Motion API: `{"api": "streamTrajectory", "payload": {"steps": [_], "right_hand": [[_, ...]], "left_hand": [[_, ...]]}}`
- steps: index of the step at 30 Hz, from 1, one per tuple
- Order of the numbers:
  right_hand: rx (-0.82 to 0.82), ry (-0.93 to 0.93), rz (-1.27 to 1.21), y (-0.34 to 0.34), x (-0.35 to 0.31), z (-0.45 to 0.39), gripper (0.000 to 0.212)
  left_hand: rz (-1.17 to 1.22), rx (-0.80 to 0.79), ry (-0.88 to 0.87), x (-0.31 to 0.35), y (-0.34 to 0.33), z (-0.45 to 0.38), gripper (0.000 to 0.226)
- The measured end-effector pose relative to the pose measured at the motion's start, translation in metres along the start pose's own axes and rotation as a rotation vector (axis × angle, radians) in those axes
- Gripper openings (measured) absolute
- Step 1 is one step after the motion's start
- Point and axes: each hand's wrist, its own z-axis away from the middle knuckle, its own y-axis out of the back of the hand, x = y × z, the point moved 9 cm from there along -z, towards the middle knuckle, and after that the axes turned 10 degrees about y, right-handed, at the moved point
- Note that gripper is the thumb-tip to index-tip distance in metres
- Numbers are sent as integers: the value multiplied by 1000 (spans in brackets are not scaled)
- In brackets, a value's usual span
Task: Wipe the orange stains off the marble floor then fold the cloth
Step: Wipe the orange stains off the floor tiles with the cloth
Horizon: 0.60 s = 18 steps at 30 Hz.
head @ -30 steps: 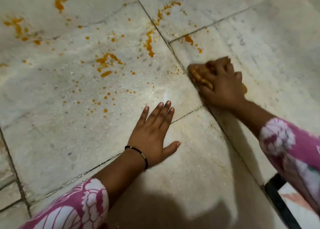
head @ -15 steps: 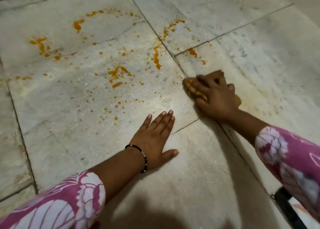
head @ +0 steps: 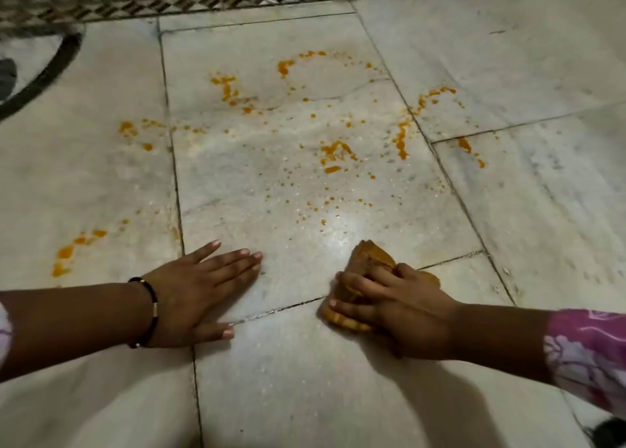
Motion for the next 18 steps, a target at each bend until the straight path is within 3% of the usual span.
{"api": "streamTrajectory", "payload": {"steps": [5, 9, 12, 16, 18], "right_hand": [[-42, -222, -90, -12, 1, -44, 73], [113, -475, -218, -22, -32, -41, 67], [178, -597, -299, -12, -48, -66, 60], [203, -588, -277, -2, 2, -126, 61], [212, -706, -308, 0, 50, -123, 59]], "left_hand": [[142, 64, 136, -5, -19, -14, 75], [263, 110, 329, -47, -31, -11, 76], [309, 99, 380, -56, -46, 0, 79], [284, 101, 361, -53, -49, 0, 83], [282, 100, 363, -53, -47, 0, 85]]}}
